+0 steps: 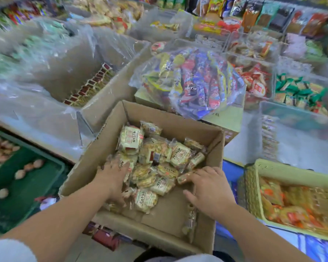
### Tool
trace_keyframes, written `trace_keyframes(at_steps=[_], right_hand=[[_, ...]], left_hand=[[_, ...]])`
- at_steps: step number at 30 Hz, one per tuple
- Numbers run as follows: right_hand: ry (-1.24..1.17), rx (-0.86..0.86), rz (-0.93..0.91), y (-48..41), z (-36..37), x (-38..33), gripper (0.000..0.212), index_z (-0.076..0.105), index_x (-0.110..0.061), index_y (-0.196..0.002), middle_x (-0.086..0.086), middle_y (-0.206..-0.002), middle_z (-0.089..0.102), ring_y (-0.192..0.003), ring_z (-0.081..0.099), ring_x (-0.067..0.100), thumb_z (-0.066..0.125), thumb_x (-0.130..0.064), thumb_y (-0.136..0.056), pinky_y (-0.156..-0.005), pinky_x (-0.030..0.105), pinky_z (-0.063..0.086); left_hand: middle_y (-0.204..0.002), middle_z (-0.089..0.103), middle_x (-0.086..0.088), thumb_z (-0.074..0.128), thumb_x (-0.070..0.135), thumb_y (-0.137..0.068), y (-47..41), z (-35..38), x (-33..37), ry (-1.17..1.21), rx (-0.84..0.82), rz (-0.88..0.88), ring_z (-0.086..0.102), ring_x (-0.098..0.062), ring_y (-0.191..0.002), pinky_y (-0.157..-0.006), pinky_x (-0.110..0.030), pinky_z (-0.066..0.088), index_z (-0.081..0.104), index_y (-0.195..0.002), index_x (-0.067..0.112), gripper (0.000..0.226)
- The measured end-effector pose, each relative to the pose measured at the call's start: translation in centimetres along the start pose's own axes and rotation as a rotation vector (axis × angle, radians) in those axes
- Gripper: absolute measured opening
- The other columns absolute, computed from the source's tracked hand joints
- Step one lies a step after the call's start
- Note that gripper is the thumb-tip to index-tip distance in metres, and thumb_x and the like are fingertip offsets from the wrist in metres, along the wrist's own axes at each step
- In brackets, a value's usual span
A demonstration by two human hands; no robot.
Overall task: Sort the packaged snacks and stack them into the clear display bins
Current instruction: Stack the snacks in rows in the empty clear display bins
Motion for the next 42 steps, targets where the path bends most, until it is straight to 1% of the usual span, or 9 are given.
trace_keyframes(at_steps=[5, 12, 19, 23, 25, 29, 34, 37, 42], right_hand=[[-0.014, 0.02, 0.019, 0.3, 0.0, -0.2, 0.04, 0.07, -0.039, -0.098, -0.019, -0.091, 0.067, -0.095, 0.059, 0.013, 0.043, -0.064, -0.083, -0.095, 0.037, 0.043], [0.071, -0.046, -0.005, 0.1, 0.1, -0.1, 0.026, 0.069, -0.036, -0.099, -0.015, -0.092, 0.069, -0.095, 0.06, 0.015, 0.052, -0.053, -0.089, -0.092, 0.038, 0.04], [0.288, -0.469, -0.112, -0.9, -0.3, -1.9, 0.02, 0.068, -0.026, -0.107, 0.0, -0.099, 0.066, -0.099, 0.06, 0.026, 0.052, -0.022, -0.095, -0.081, 0.04, 0.042], [0.262, -0.79, -0.218, -1.1, 1.4, -4.1, 0.057, 0.057, -0.029, -0.141, 0.006, -0.129, 0.062, -0.11, 0.061, 0.031, 0.055, 0.001, -0.093, -0.083, 0.042, 0.056], [0.295, -0.857, -0.275, -1.0, 2.7, -4.5, 0.064, 0.049, -0.033, -0.148, 0.007, -0.136, 0.059, -0.118, 0.054, 0.032, 0.057, 0.0, -0.093, -0.093, 0.043, 0.053], [0.434, -0.935, -0.312, -0.8, 4.7, -4.5, 0.058, 0.044, -0.037, -0.15, 0.007, -0.132, 0.057, -0.118, 0.042, 0.03, 0.059, -0.018, -0.097, -0.094, 0.042, 0.045], [0.549, -0.857, -0.369, -1.0, 5.7, -4.9, 0.029, 0.067, -0.023, -0.127, 0.005, -0.126, 0.063, -0.118, 0.045, 0.029, 0.056, -0.024, -0.1, -0.094, 0.046, 0.038], [0.484, -0.801, -0.384, -1.2, 5.5, -4.9, 0.028, 0.069, -0.023, -0.122, 0.004, -0.12, 0.065, -0.114, 0.048, 0.028, 0.054, -0.036, -0.102, -0.084, 0.042, 0.036], [0.107, -0.671, -0.239, -1.6, 2.5, -4.6, 0.039, 0.06, -0.014, -0.1, 0.007, -0.09, 0.061, -0.092, 0.057, 0.029, 0.037, -0.045, -0.107, -0.073, 0.037, 0.044]], left_hand=[[-0.169, -0.014, -0.016, 0.086, 0.042, -0.073, -0.4, 0.2, 0.7, 0.036, 0.016, 0.012, 0.006, -0.044, -0.155, -0.114, -0.059, 0.039, -0.018, -0.16, 0.032, 0.136], [-0.156, 0.042, -0.005, 0.075, 0.031, -0.071, -0.1, -0.2, 0.1, 0.153, 0.137, 0.164, 0.048, -0.031, -0.136, -0.098, -0.041, 0.055, 0.01, -0.162, 0.039, 0.112], [-0.12, 0.063, 0.002, 0.078, 0.026, -0.074, 0.5, -0.8, 0.0, 0.178, 0.185, 0.241, 0.062, -0.021, -0.103, -0.074, -0.033, 0.055, 0.025, -0.157, 0.041, 0.099], [-0.125, 0.067, 0.005, 0.081, 0.029, -0.072, 1.7, -2.1, -0.5, 0.283, 0.199, 0.253, 0.062, -0.018, -0.094, -0.073, -0.033, 0.055, 0.031, -0.155, 0.043, 0.099], [-0.123, 0.069, 0.008, 0.086, 0.032, -0.069, 2.6, -2.8, -1.0, 0.412, 0.233, 0.248, 0.066, -0.016, -0.09, -0.071, -0.032, 0.055, 0.034, -0.153, 0.046, 0.1], [-0.107, 0.067, 0.016, 0.087, 0.027, -0.067, 5.1, -3.3, -1.8, 0.802, 0.35, 0.218, 0.056, -0.001, -0.049, -0.045, -0.014, 0.038, 0.039, -0.147, 0.053, 0.096], [-0.122, 0.064, 0.02, 0.087, 0.015, -0.072, 7.7, -1.5, -2.1, 1.372, 0.443, 0.083, 0.067, 0.004, -0.084, -0.061, -0.017, 0.052, 0.051, -0.136, 0.054, 0.083], [-0.116, 0.074, 0.003, 0.085, 0.001, -0.076, 8.3, -0.5, -1.4, 1.827, 0.361, -0.012, 0.076, -0.01, -0.077, -0.059, -0.028, 0.06, 0.064, -0.123, 0.041, 0.066], [-0.107, 0.078, -0.012, 0.076, -0.001, -0.084, 8.8, -0.5, -0.1, 2.183, 0.235, -0.049, 0.076, -0.023, -0.078, -0.077, -0.041, 0.056, 0.068, -0.117, 0.023, 0.042]])
Point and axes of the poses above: each hand's wrist, its own y-axis away from the middle knuckle, its own z-axis out of the palm, x = y × z, the point moved 3 cm from there along -y, towards the middle knuckle
